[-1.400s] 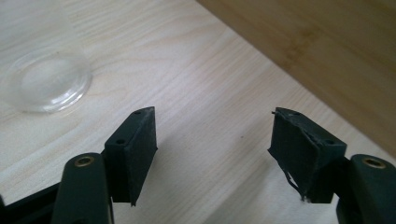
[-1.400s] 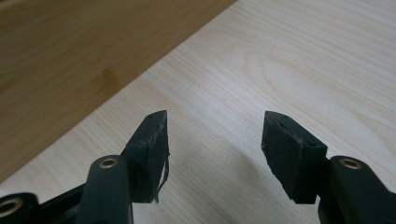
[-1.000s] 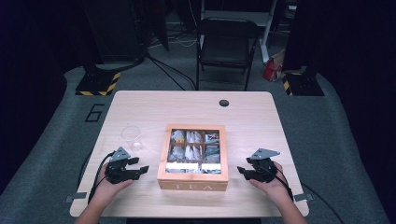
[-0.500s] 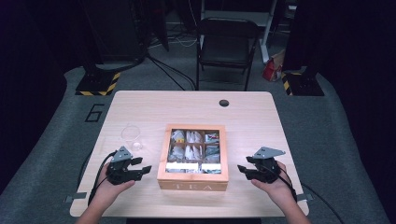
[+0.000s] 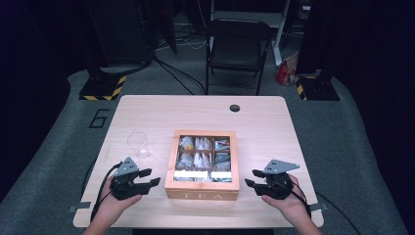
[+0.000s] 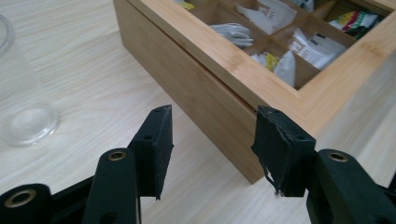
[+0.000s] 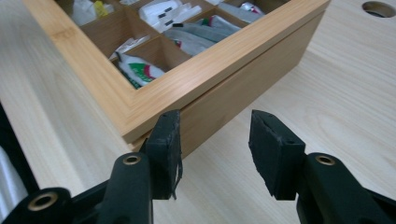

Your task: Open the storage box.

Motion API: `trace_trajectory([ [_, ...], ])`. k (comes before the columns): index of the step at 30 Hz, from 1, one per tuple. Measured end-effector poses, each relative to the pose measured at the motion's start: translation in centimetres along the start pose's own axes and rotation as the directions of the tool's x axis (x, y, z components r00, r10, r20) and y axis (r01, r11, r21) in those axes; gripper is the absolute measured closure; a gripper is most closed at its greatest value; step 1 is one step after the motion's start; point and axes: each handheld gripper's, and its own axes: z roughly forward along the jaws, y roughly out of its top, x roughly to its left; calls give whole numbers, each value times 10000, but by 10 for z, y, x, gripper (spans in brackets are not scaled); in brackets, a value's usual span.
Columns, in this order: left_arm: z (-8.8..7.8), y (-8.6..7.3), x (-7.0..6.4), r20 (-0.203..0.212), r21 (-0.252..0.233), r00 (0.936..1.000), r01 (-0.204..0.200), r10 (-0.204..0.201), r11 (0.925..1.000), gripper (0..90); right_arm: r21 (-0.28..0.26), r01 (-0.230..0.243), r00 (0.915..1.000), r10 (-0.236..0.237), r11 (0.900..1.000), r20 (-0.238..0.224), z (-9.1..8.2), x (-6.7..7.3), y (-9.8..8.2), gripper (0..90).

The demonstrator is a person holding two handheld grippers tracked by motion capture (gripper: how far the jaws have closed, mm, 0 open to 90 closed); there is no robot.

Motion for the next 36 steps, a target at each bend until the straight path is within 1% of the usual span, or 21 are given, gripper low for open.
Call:
trace_trajectory([
  [1,0,0,0,0,0,10000,0,0,10000,475,0,0,10000,0,10000,0,0,0,0,535],
  [2,-2,-1,-3,118,53,9999,-87,86,9999,477,-6,50,9999,-50,10000,-120,1,4,-2,547],
  [7,-2,-4,-9,105,-26,9997,-200,200,9998,494,20,82,9993,-81,10000,-365,2,11,-7,563],
  [8,-2,-5,-10,91,-45,9998,-203,203,9998,494,-8,157,9990,-157,9999,-419,3,12,-9,567],
  [9,-1,-6,-12,93,-125,9997,-206,207,9997,500,130,167,9985,-160,9998,-528,3,15,-11,570],
  [11,-2,-7,-12,109,-105,9996,-249,250,9996,505,139,239,9976,-230,9996,-646,4,17,-13,572],
  [12,-1,-7,-12,150,-126,9997,-175,177,9998,506,164,198,9975,-186,9997,-683,5,18,-14,576],
  [15,1,-9,-11,59,-192,9999,-159,160,9997,509,230,260,9966,-241,9994,-790,7,20,-16,593],
  [16,1,-10,-10,100,-74,9998,-145,146,9999,510,277,236,9966,-214,9993,-799,8,21,-17,602],
  [17,2,-11,-10,80,-104,9999,-123,124,9999,510,308,251,9958,-223,9992,-890,9,20,-18,603],
  [18,3,-11,-10,98,-90,9999,-114,115,9999,510,331,204,9960,-174,9992,-874,9,20,-18,606],
  [19,3,-12,-10,72,-110,9999,-125,126,9999,511,267,258,9955,-233,9993,-913,9,20,-19,609],
  [21,4,-12,-11,174,-7,9998,-101,102,9999,512,310,179,9945,-146,9994,-1040,8,21,-19,621],
  [22,5,-12,-12,80,-105,9999,-119,120,9999,513,311,283,9931,-245,9991,-1148,8,22,-19,623],
  [25,5,-12,-13,90,-80,9998,-169,169,9998,515,313,450,9915,-408,9985,-1236,10,25,-20,627],
  [27,5,-12,-13,174,19,9996,-222,221,9998,518,340,503,9912,-458,9982,-1239,13,28,-20,640],
  [28,6,-13,-13,111,-58,9997,-217,218,9997,518,367,505,9917,-458,9980,-1199,14,29,-20,657],
  [29,6,-13,-13,89,-80,9997,-206,207,9998,518,323,629,9910,-586,9975,-1203,15,29,-20,674],
  [31,6,-14,-13,110,-86,9998,-178,179,9998,518,326,595,9907,-551,9977,-1240,16,30,-20,691],
  [32,6,-14,-12,166,-71,9997,-154,155,9999,518,307,741,9892,-695,9968,-1293,18,30,-19,701],
  [36,6,-15,-12,189,-92,9997,-137,139,9999,520,192,670,9906,-642,9976,-1206,21,30,-18,711],
])
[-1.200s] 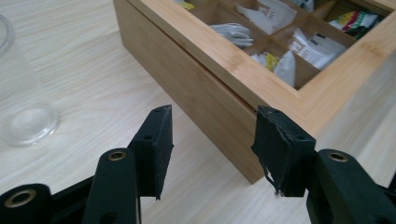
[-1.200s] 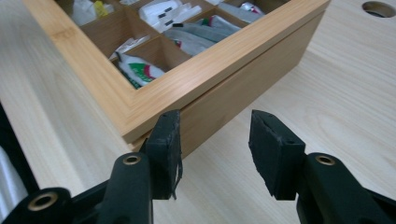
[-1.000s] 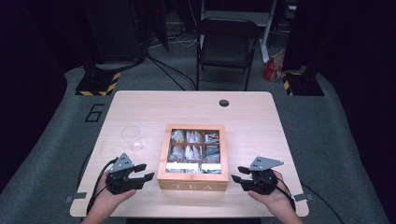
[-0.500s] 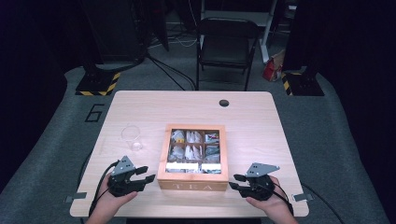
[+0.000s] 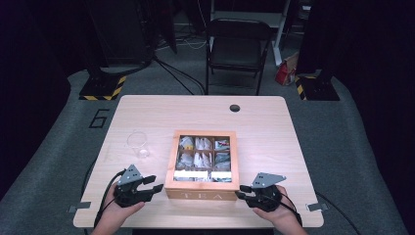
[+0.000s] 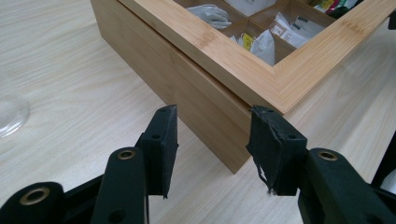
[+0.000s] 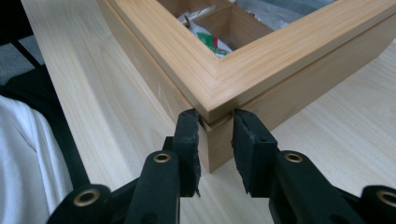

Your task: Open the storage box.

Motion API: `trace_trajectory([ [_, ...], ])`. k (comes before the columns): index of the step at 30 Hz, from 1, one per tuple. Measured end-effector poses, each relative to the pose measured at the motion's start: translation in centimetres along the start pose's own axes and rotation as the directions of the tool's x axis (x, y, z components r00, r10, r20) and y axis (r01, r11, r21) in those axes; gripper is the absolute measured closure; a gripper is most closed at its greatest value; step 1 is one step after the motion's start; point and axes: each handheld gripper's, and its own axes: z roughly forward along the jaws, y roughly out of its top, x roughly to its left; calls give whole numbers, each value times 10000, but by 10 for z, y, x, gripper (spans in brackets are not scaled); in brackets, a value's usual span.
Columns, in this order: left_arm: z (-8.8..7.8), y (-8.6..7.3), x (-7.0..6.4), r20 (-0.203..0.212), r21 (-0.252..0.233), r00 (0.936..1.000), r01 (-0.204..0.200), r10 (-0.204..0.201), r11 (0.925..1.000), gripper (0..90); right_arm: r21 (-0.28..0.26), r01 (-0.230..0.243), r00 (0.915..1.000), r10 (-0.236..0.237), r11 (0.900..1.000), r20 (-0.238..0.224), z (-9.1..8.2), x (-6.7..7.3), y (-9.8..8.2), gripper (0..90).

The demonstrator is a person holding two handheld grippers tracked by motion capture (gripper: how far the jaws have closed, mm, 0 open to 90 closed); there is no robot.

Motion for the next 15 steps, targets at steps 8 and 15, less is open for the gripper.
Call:
trace_trajectory([
  [8,2,0,-4,92,-23,10000,-31,32,10000,528,-131,43,10000,-41,9999,82,1,1,1,700],
  [15,0,0,-4,163,-12,9999,-39,39,10000,528,-156,-97,9999,98,9998,50,0,1,2,700],
])
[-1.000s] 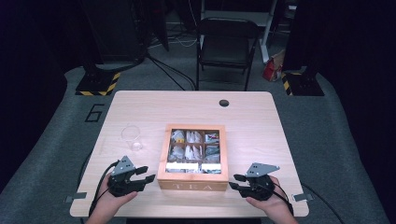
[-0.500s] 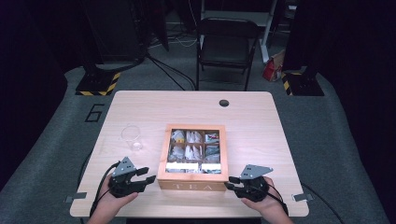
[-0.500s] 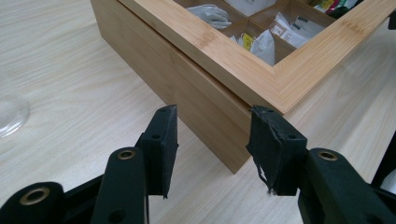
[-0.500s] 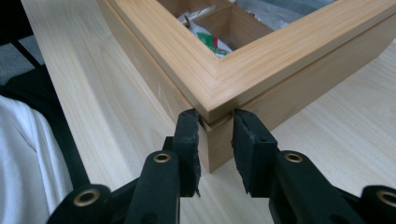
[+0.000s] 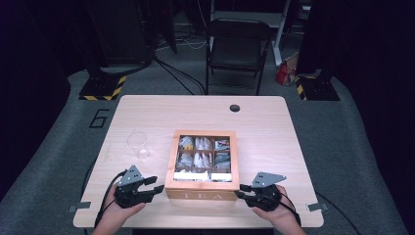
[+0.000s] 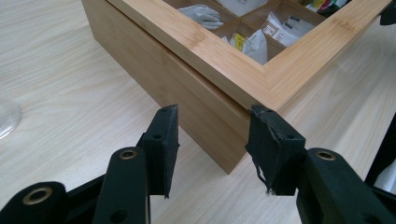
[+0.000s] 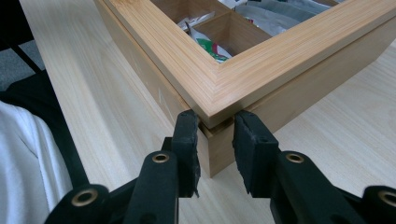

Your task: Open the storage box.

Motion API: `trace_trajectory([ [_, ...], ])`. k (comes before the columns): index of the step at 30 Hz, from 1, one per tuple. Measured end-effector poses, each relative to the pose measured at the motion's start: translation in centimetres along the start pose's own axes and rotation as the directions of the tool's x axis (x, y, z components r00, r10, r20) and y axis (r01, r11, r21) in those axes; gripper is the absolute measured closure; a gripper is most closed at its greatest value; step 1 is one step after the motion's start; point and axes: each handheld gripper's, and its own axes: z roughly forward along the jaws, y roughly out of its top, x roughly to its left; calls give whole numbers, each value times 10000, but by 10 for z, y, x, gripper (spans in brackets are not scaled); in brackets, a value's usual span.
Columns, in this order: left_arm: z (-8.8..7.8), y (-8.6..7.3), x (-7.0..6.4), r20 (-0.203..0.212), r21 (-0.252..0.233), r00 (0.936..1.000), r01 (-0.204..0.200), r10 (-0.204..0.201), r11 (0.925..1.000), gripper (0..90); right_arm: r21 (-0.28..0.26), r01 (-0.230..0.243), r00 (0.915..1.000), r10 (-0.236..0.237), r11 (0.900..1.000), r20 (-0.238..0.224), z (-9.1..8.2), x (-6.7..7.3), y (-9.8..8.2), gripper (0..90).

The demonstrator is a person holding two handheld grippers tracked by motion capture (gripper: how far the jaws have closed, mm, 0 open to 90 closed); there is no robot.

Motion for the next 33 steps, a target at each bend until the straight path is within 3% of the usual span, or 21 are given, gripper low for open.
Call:
trace_trajectory([
  [5,-3,0,-1,140,-164,9999,101,-98,9998,527,-338,-220,9996,215,9992,-178,-6,-2,4,702],
  [13,-6,7,-9,273,-407,9994,-219,230,9989,528,-704,-295,9994,283,9971,-183,-13,-3,12,704],
  [14,-5,8,-11,330,-393,9994,-74,87,9992,528,-704,-295,9994,283,9971,-183,-13,-3,12,704],
  [22,2,17,-19,509,-264,9982,-296,309,9992,529,-775,-346,9992,331,9964,-203,-14,-3,13,706],
  [31,4,23,-21,393,-264,9992,-93,104,9996,528,-783,-377,9992,364,9962,-182,-15,-3,14,706],
  [33,4,25,-20,357,-176,9991,-233,239,9996,528,-807,-391,9991,377,9960,-188,-15,-3,14,706],
])
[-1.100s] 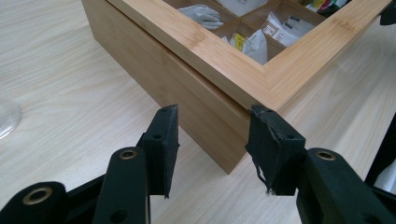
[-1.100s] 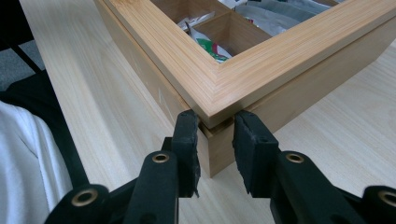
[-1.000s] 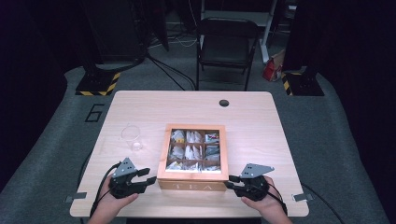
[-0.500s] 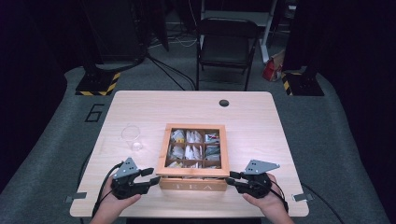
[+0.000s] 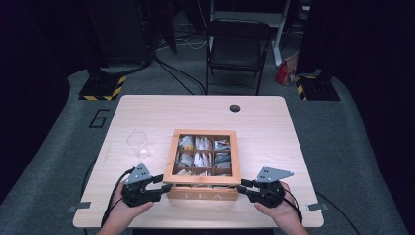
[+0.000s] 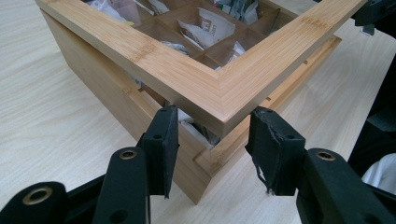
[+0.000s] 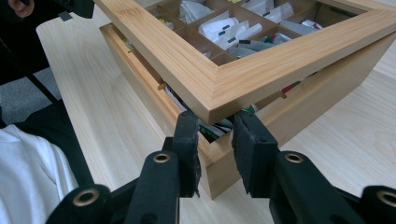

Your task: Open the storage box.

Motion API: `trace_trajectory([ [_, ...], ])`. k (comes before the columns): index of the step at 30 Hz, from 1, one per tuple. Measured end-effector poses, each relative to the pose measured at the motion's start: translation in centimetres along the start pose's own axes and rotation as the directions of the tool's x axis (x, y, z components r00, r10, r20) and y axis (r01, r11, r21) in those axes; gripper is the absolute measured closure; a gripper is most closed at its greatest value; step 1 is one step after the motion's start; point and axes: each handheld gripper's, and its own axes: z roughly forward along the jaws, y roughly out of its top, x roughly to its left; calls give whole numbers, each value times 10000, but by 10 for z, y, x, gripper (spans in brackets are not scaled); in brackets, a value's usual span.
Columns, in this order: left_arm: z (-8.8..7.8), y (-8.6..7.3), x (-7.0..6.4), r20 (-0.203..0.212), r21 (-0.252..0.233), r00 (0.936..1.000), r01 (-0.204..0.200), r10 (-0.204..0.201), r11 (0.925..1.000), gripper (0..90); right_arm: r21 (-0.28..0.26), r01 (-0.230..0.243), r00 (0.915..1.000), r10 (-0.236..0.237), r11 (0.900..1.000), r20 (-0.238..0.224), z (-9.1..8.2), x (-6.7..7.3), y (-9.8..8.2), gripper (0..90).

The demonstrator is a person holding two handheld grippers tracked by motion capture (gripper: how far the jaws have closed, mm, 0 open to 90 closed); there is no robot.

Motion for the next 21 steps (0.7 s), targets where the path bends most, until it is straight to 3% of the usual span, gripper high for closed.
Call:
trace_trajectory([
  [9,-4,9,-1,-185,-40,9998,69,-70,10000,512,-90,59,10000,-59,9999,63,-4,-1,7,682],
  [17,-12,24,-1,-410,-103,9989,-251,247,9996,504,-237,-24,9994,32,9997,333,-8,-2,19,642],
  [21,-16,31,1,-318,-44,9987,-406,405,9992,505,-239,71,9993,-62,9997,380,-11,-4,26,631],
])
